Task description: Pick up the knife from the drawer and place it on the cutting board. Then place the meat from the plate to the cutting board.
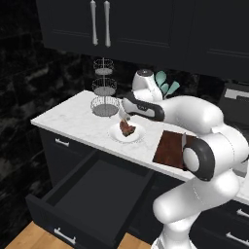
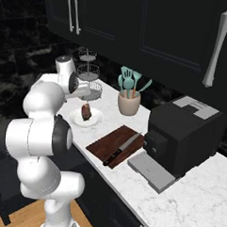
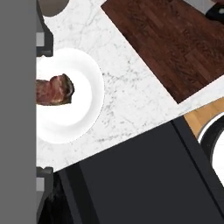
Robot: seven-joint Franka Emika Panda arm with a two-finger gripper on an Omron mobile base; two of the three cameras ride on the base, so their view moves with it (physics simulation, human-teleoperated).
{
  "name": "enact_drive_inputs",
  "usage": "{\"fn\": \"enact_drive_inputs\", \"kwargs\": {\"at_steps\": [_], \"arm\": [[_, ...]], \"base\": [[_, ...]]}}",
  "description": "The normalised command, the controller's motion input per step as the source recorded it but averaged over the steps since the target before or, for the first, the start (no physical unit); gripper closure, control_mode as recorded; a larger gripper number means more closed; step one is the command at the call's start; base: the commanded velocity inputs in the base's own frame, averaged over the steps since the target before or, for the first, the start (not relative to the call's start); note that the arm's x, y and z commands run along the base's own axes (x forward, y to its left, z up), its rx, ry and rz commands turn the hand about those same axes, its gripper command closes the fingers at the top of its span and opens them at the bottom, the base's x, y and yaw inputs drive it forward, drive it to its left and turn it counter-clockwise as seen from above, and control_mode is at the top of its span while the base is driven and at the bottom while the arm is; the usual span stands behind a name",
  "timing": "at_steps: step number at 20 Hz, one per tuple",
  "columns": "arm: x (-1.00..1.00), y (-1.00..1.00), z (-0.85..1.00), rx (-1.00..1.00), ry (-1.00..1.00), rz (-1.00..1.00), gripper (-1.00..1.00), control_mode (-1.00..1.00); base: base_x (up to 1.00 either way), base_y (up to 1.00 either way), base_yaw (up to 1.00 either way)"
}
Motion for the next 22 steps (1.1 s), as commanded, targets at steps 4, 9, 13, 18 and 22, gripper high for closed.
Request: {"fn": "enact_drive_inputs", "kwargs": {"at_steps": [4,9,13,18,22], "arm": [[0.00,-0.02,-0.57,-0.01,0.05,-0.03,-1.00,-1.00],[0.00,-0.02,-0.47,0.00,0.03,0.00,-1.00,-1.00],[0.12,0.00,-0.31,0.00,0.05,-0.01,-1.00,-1.00],[0.32,-0.05,-0.20,0.00,0.14,-0.04,-1.00,-1.00],[0.24,-0.08,-0.17,0.00,0.08,-0.02,-1.00,-1.00]], "base": [[0.00,0.00,0.00],[0.00,0.00,0.00],[0.00,0.00,0.00],[0.00,0.00,0.00],[0.00,0.00,0.00]]}}
